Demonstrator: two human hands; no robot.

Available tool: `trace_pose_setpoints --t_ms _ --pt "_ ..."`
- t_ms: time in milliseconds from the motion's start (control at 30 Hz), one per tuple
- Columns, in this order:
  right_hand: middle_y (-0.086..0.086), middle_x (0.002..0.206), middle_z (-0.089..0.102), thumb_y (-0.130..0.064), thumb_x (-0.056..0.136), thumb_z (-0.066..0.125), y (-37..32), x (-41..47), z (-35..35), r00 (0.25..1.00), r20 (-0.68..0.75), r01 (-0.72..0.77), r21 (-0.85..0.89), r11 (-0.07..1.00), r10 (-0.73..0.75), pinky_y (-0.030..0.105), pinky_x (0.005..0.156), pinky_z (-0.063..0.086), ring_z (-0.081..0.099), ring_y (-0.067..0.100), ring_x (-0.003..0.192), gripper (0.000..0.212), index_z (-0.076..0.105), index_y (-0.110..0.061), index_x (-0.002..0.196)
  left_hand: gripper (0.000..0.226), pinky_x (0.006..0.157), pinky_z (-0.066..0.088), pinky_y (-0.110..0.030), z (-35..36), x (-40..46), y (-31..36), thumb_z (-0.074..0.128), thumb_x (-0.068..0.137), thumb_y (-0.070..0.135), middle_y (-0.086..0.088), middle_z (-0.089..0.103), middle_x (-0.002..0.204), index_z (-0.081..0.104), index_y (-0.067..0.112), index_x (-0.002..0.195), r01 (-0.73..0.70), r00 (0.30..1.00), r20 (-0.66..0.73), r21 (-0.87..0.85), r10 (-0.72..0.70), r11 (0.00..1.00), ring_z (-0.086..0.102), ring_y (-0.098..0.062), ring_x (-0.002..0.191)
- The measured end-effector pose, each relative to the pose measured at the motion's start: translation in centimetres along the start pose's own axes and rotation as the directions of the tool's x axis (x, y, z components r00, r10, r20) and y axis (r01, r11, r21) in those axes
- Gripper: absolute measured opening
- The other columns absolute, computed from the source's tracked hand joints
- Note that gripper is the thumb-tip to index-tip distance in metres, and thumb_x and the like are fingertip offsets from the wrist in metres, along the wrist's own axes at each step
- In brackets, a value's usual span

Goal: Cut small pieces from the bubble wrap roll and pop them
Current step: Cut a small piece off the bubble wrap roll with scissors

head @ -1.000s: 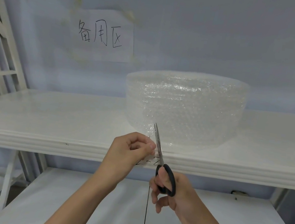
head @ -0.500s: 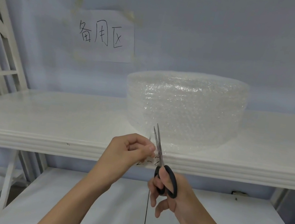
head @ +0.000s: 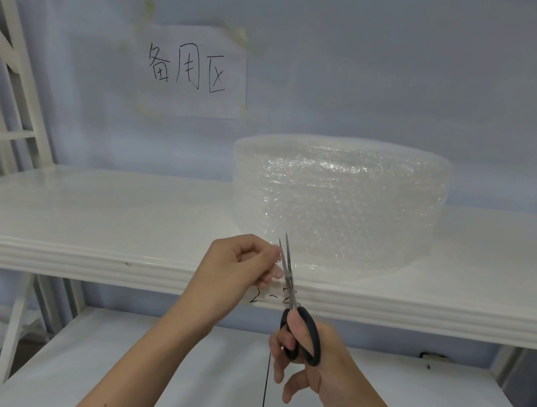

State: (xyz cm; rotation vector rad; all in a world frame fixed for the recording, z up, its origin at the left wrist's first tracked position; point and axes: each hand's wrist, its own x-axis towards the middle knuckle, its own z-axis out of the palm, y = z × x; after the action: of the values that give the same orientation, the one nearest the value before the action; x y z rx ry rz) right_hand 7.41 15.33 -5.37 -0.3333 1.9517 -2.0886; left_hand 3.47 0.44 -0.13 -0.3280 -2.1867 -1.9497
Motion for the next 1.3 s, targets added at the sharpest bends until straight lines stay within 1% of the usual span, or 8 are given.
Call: trace_pose_setpoints --t_ms 167,333,567,767,933,1133,1233,1300 --pt "0.008 0.071 0.057 -0.05 0.076 0.055 0.9 0.2 -0.2 0.999 0.0 -0.05 0.016 0.999 0.05 0.03 0.046 0.049 0.056 0.023 0.057 0.043 0.048 -0.01 0.063 0.019 0.061 0.053 -0.022 0.2 -0.1 -0.2 0.061 0.093 0.012 0.003 0.07 0.062 0.071 0.006 0.078 -0.005 1.0 -0.006 -0.013 0.005 1.0 0.059 -0.012 0.061" --pt "0.007 0.071 0.055 -0.054 0.077 0.055 0.5 0.4 -0.4 0.999 0.021 -0.05 0.038 0.998 0.049 0.03 0.047 0.048 0.055 0.025 0.058 0.045 0.047 -0.011 0.064 0.019 0.061 0.052 -0.021 0.2 -0.4 -0.5 0.062 0.092 0.011 0.002 0.068 0.06 0.069 0.008 0.075 -0.02 0.999 0.036 -0.014 0.021 1.0 0.059 -0.008 0.057" --pt "0.004 0.072 0.057 -0.062 0.075 0.057 -0.7 1.0 -0.5 0.998 0.065 0.022 0.045 0.999 -0.025 0.031 0.049 0.049 0.056 0.023 0.06 0.047 0.051 -0.019 0.059 0.017 0.059 0.05 -0.02 0.1 -0.7 -0.5 0.062 0.092 0.008 0.0 0.067 0.058 0.069 0.004 0.077 -0.045 0.997 0.066 0.003 0.045 0.999 0.056 -0.007 0.052" --pt "0.002 0.067 0.053 -0.05 0.08 0.056 -1.3 0.6 -0.2 0.996 0.012 0.09 -0.011 0.996 -0.09 0.029 0.045 0.047 0.053 0.02 0.055 0.043 0.058 -0.023 0.047 0.016 0.058 0.048 -0.019 0.0 -0.8 -0.5 0.063 0.092 0.009 0.001 0.065 0.056 0.069 -0.001 0.081 -0.078 0.993 0.09 0.037 0.074 0.996 0.054 -0.011 0.053" --pt "0.002 0.066 0.052 -0.045 0.081 0.058 -1.2 0.7 -0.1 0.992 -0.011 0.125 -0.01 0.992 -0.125 0.028 0.043 0.047 0.053 0.018 0.053 0.041 0.06 -0.023 0.048 0.016 0.059 0.048 -0.017 -0.1 -0.9 -0.6 0.063 0.092 0.009 0.004 0.064 0.055 0.069 0.001 0.08 -0.089 0.991 0.105 0.045 0.084 0.995 0.056 -0.007 0.054" --pt "0.0 0.066 0.052 -0.047 0.082 0.055 -1.4 0.6 -0.2 0.99 0.016 0.138 0.0 0.99 -0.138 0.028 0.043 0.047 0.053 0.018 0.054 0.042 0.061 -0.024 0.048 0.016 0.064 0.051 -0.022 -0.8 -1.0 -0.3 0.065 0.09 0.013 0.001 0.069 0.064 0.075 0.004 0.081 -0.123 0.978 0.182 0.114 0.101 0.986 0.059 -0.01 0.062" --pt "0.002 0.068 0.051 -0.041 0.083 0.055 -1.4 0.6 -0.3 0.991 0.002 0.135 -0.021 0.991 -0.135 0.029 0.044 0.046 0.052 0.019 0.054 0.039 0.058 -0.022 0.048 0.02 0.069 0.056 -0.023 -1.4 -0.7 0.1 0.068 0.087 0.023 0.0 0.074 0.069 0.079 0.006 0.082 -0.097 0.984 0.156 0.062 0.086 0.993 0.065 -0.012 0.069" --pt "0.003 0.067 0.051 -0.038 0.082 0.055 -1.5 0.5 -0.3 0.992 -0.007 0.126 -0.03 0.992 -0.126 0.029 0.044 0.046 0.051 0.019 0.053 0.038 0.056 -0.022 0.048 0.037 0.069 0.057 -0.022 -1.6 -0.6 0.4 0.064 0.081 0.042 -0.004 0.077 0.075 0.079 0.008 0.084 -0.053 0.994 0.098 -0.003 0.054 0.999 0.068 -0.013 0.069"
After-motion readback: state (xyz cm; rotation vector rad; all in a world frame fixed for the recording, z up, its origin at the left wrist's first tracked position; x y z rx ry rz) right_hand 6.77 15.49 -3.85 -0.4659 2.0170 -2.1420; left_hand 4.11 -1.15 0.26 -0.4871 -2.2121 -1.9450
